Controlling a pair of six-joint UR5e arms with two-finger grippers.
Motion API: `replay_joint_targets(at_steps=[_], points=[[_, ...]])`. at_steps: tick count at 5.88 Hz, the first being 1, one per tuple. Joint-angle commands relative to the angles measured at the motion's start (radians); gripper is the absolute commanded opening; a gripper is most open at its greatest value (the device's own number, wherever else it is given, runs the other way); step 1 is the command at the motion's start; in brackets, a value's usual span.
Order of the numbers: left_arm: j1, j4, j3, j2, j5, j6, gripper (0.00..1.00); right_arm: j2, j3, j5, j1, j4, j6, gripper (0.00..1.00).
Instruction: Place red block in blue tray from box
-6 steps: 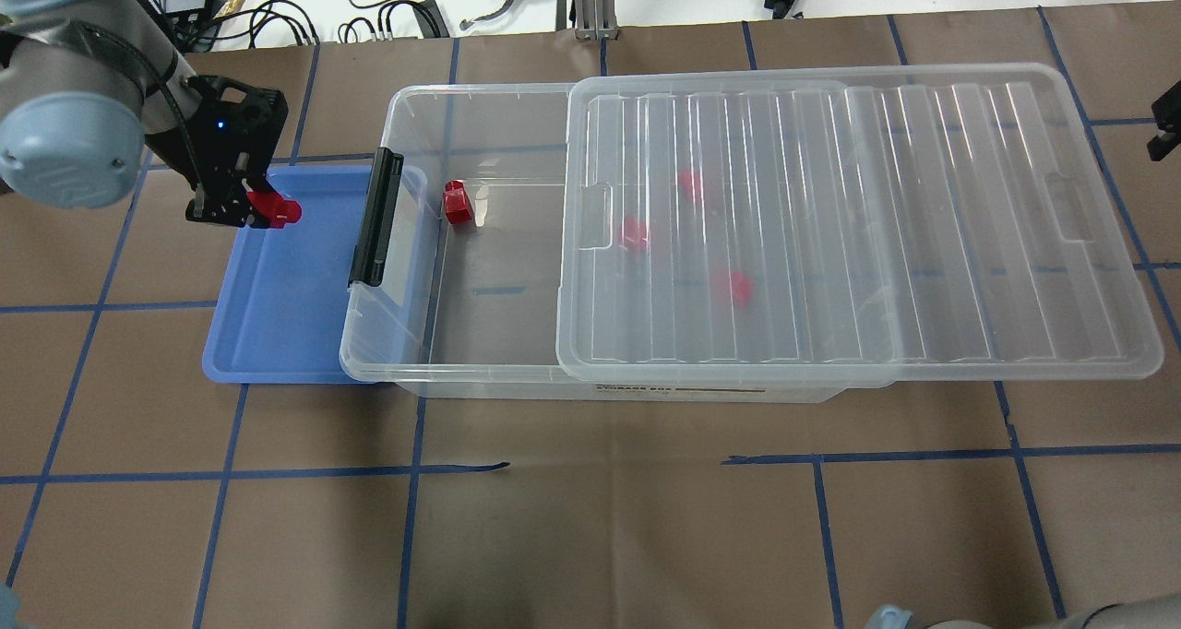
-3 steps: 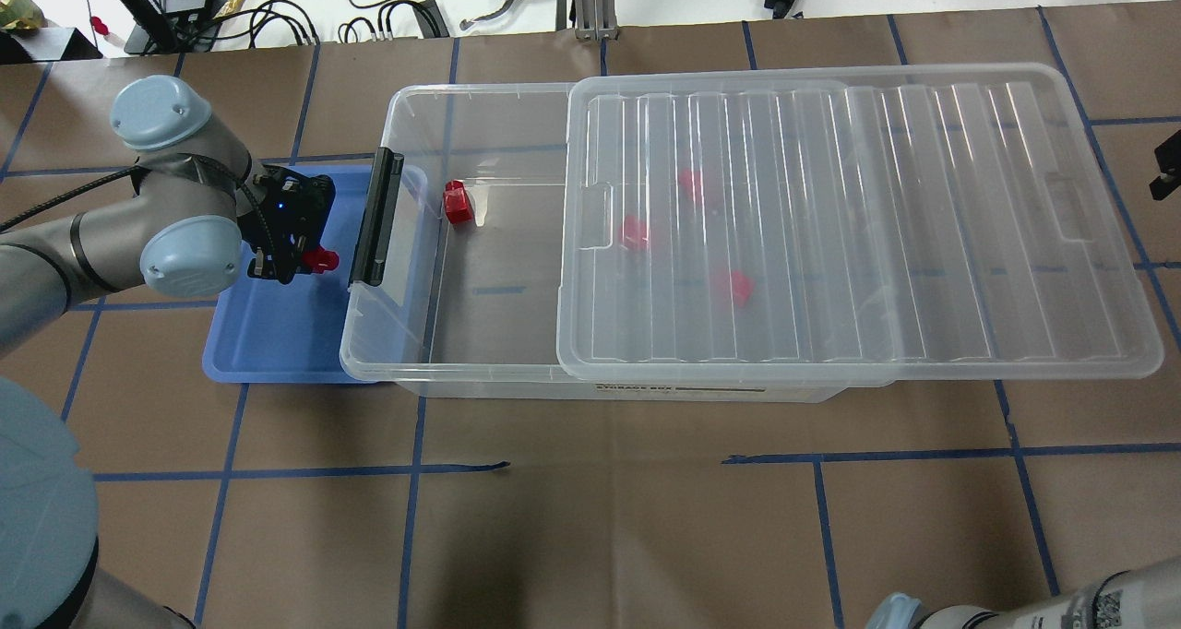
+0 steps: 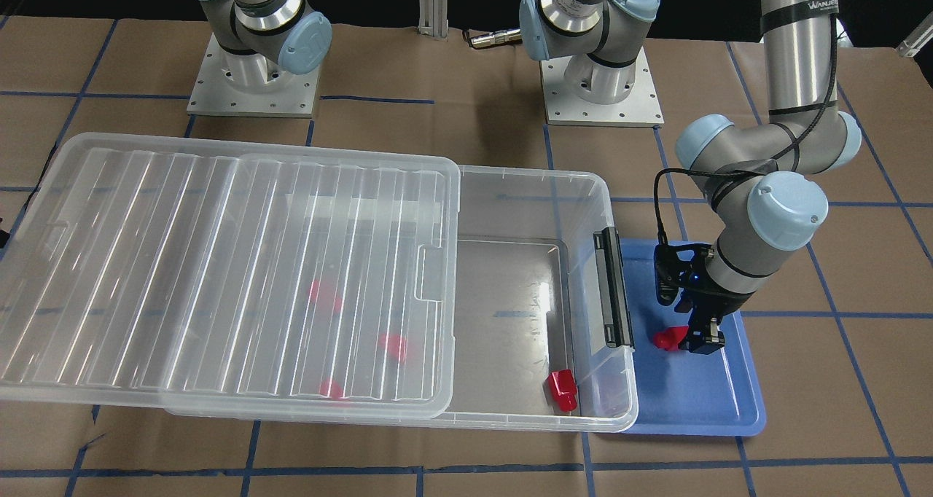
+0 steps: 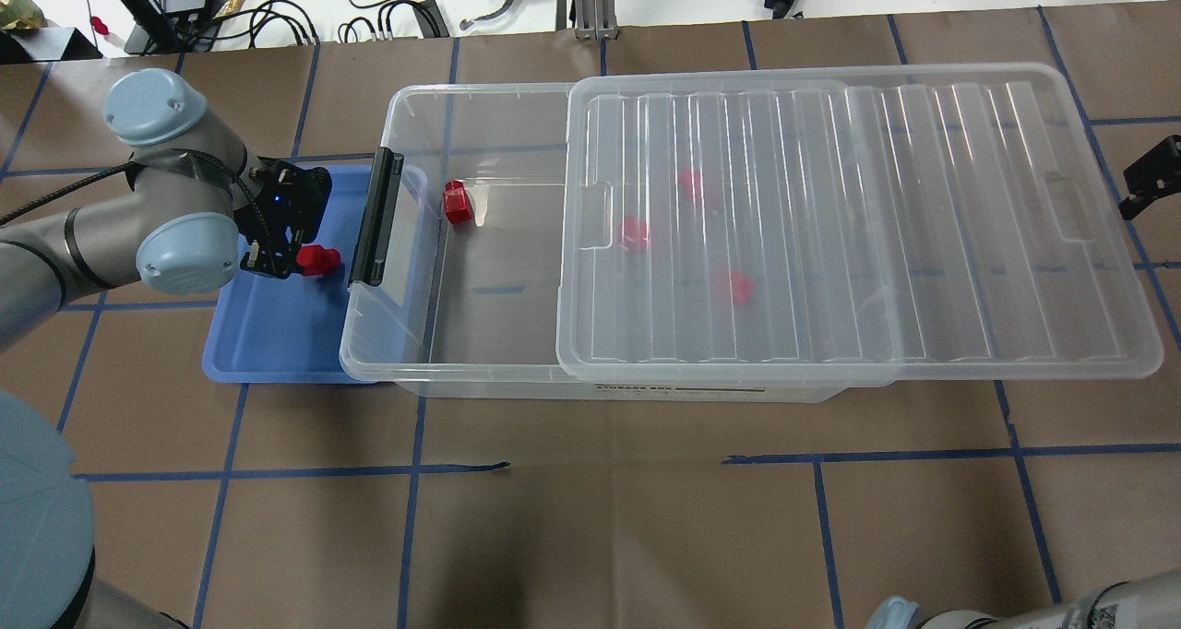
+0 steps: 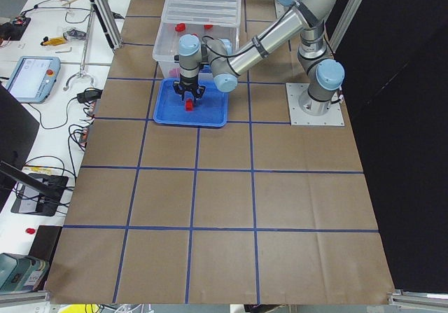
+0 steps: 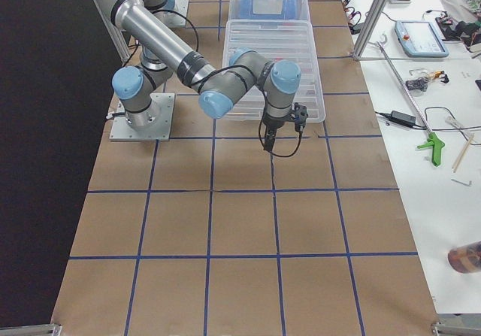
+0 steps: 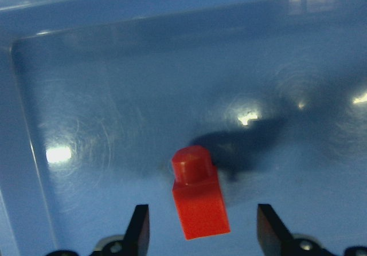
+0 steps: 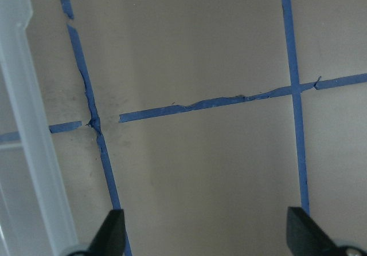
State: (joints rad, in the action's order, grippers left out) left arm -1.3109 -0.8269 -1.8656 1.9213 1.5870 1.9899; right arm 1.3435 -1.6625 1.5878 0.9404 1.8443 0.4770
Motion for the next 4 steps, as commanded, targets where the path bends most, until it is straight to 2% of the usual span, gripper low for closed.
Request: replay_joint_targets(at_steps=[1,2,3,4], points=[[-0.017,-0.324,0.149,-0.120,-0.007,-0.079,0.98,0.015,-0.014,0.001,0.035,-0.002,0.000,1.00],[-0.021,-0.585,0.309,-0.161,-0.005,-0.097,0.98,0.029,-0.043,-0.003,0.038,0.000,0.000,1.00],[-0.024,-0.744,0.433,-0.182,-0.007,-0.105,0.98,0.057,-0.068,-0.003,0.066,0.001,-0.001,1.00],[-0.027,-0.877,0.506,-0.189,-0.010,-0.118,0.98,0.068,-0.086,-0.005,0.095,0.001,-0.001,1.00]])
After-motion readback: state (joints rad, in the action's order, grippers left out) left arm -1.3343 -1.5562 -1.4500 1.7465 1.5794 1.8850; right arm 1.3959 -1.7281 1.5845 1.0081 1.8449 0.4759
